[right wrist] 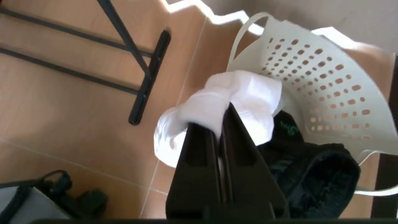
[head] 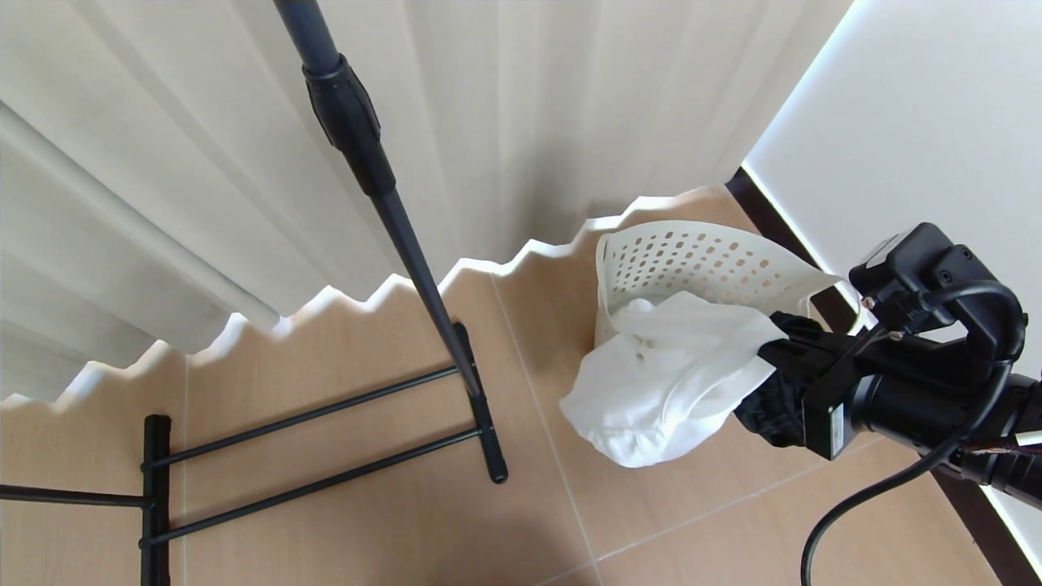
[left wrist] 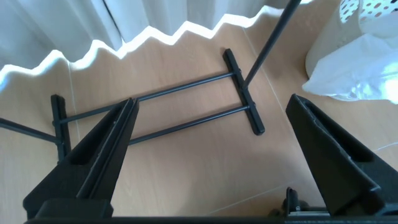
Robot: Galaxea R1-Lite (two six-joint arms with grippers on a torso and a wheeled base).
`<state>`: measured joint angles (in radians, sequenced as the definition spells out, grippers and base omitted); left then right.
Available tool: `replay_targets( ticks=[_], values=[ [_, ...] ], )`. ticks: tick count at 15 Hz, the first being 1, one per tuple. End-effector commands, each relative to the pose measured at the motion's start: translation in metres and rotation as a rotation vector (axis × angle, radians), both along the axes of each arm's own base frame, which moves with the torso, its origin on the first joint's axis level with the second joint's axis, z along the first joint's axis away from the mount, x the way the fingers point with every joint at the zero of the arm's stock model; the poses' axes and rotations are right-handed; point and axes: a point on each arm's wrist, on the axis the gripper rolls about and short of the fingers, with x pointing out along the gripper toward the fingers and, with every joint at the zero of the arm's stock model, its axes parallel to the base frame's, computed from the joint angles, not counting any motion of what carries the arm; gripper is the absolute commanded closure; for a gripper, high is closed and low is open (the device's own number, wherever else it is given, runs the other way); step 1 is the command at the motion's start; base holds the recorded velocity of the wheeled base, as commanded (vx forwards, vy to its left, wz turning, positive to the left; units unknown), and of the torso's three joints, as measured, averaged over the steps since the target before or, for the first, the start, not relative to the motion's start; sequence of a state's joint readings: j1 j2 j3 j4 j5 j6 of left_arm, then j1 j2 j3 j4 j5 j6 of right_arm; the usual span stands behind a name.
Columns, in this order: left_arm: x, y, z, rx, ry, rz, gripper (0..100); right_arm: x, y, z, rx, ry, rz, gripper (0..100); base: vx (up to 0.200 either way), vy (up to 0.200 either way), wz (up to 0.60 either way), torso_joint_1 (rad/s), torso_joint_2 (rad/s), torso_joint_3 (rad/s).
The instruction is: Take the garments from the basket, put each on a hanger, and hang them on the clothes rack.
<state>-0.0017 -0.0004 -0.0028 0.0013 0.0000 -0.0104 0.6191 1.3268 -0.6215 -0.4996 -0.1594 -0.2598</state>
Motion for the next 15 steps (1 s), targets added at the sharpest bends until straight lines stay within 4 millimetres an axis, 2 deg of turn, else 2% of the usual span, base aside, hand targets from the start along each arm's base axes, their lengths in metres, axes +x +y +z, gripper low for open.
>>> replay_targets(
  ticks=[1, 8, 15],
  values=[
    [0.0, 0.0, 0.0001, 0.0, 0.0, 0.0, 0, -0.0006, -0.0003, 0.0011, 0.009, -0.011, 0.0, 100, 0.0, 0.0, 0.0, 0.002, 0.0, 0.198],
    [0.0, 0.0, 0.0001, -0.002, 0.0, 0.0, 0, 0.0068, 0.0009, -0.003, 0.007, -0.022, -0.014, 100, 0.0, 0.0, 0.0, 0.004, -0.01, 0.191],
    [0.0, 0.0, 0.0001, 0.0, 0.0, 0.0, 0, 0.0071, 0.0011, -0.0046, 0.003, -0.017, -0.015, 100, 0.0, 0.0, 0.0, 0.106, -0.4, -0.088]
  ],
)
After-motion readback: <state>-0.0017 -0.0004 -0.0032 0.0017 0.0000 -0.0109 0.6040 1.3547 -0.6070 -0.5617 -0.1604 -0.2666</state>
